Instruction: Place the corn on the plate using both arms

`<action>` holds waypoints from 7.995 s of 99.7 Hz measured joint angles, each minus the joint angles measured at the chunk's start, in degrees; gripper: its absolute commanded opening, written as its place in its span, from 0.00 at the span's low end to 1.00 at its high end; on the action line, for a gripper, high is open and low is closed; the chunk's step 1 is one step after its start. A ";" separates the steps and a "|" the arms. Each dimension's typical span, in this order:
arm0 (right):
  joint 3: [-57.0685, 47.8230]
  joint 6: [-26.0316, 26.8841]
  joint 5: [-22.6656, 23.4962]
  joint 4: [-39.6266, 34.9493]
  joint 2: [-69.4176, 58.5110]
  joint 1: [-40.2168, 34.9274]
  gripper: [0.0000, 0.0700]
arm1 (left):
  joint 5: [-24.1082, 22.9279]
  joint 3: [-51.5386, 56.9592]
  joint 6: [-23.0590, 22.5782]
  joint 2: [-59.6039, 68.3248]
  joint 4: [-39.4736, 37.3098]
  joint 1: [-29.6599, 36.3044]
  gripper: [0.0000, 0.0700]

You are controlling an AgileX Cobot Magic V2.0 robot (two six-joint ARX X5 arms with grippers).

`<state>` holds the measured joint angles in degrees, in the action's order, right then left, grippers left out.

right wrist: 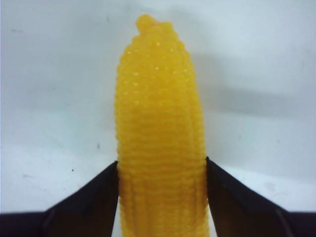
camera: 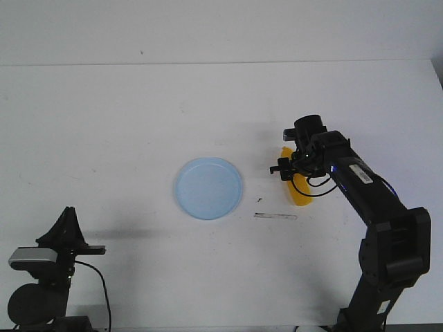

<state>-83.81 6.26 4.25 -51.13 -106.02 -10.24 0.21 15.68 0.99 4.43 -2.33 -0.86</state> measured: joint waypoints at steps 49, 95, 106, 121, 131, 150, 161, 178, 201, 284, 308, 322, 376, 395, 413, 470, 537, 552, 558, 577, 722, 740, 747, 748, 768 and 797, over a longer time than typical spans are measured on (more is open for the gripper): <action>-6.08 2.97 19.54 7.74 2.82 -10.25 0.36 | -0.02 0.00 0.00 0.00 0.00 0.00 0.00; -6.01 9.92 21.64 10.73 -4.44 -20.94 0.36 | 0.00 0.00 0.00 0.00 0.02 0.00 0.00; -6.01 10.78 21.57 10.84 -5.16 -21.24 0.39 | -0.02 0.00 0.00 0.00 0.07 0.00 0.00; -6.01 11.21 21.24 11.52 -5.38 -21.22 0.42 | 0.00 0.00 0.00 0.00 0.13 0.00 0.00; -6.01 11.26 21.24 11.54 -5.38 -21.24 0.48 | -0.02 0.00 0.00 0.00 0.13 0.00 0.00; -6.01 11.34 21.22 11.58 -5.38 -21.24 0.52 | -0.02 0.00 0.00 0.00 0.13 0.00 0.00; -6.01 11.34 21.22 11.67 -5.38 -21.24 0.53 | -0.02 0.00 0.00 0.00 0.13 0.00 0.00; -6.01 11.34 21.22 12.20 -5.38 -21.24 0.61 | -0.02 0.00 0.00 0.00 0.13 0.00 0.00; -6.01 11.34 21.24 12.24 -5.38 -21.24 0.60 | -0.02 0.00 0.00 0.00 0.13 0.00 0.00; -1.60 0.46 -2.56 17.75 5.44 -18.32 0.01 | 0.00 0.00 0.00 0.00 0.13 0.00 0.00; 15.32 -0.94 -2.58 32.57 18.49 -13.66 0.01 | -0.02 0.00 0.00 0.00 0.15 0.00 0.00; 26.67 -2.23 -2.89 36.57 26.71 -9.44 0.01 | 0.00 0.00 0.00 0.00 0.15 0.00 0.00; 58.16 -4.44 -7.34 44.76 64.57 8.39 0.01 | 0.00 0.00 0.00 0.00 0.15 0.00 0.00; 63.84 -4.66 -7.26 50.12 77.70 9.90 0.01 | 0.00 0.00 0.00 0.00 0.15 0.00 0.00; 64.04 -4.79 -7.28 48.33 87.38 9.90 0.01 | 0.00 0.00 0.00 0.00 0.15 0.00 0.00; 64.04 -4.79 -7.28 47.54 98.01 9.88 0.01 | -0.02 0.00 0.00 0.00 0.15 0.00 0.00; 64.04 -4.79 -7.28 47.54 98.01 9.88 0.01 | 0.00 0.00 0.00 0.00 0.17 0.00 0.00; 64.04 -4.79 -7.32 47.52 98.01 9.88 0.01 | 0.09 0.00 0.00 -1.64 1.68 0.07 0.00; 64.04 -4.79 -7.30 47.52 98.01 9.88 0.01 | 0.04 0.00 0.00 -1.81 1.70 0.48 0.00; 64.04 -4.79 -7.30 47.52 98.01 9.88 0.01 | 0.07 -2.62 0.09 -2.19 1.27 2.23 0.00; 64.04 -4.79 -7.30 47.52 98.01 9.88 0.01 | -0.15 -13.73 2.60 -4.15 -7.34 2.27 0.00; 64.04 -4.79 -7.30 47.52 98.01 9.88 0.01 | -0.15 -13.73 2.62 -4.15 -7.34 2.27 0.00; 64.04 -4.79 -7.30 47.54 98.01 9.88 0.01 | -0.15 -13.73 2.60 -4.15 -7.34 2.27 0.00; 64.04 -4.79 -7.30 47.52 98.01 9.88 0.01 | -0.15 -13.73 2.62 -4.15 -7.34 2.27 0.00; 64.04 -4.79 -7.30 47.52 98.01 9.88 0.01 | -0.15 -13.73 2.62 -4.15 -7.34 2.27 0.00; 64.04 -4.79 -7.30 47.54 98.01 9.88 0.01 | -0.15 -13.73 2.62 -4.15 -7.34 2.27 0.00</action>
<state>-19.77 1.48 -3.05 -3.60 -8.01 -0.36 0.05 1.96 3.62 0.27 -9.67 1.41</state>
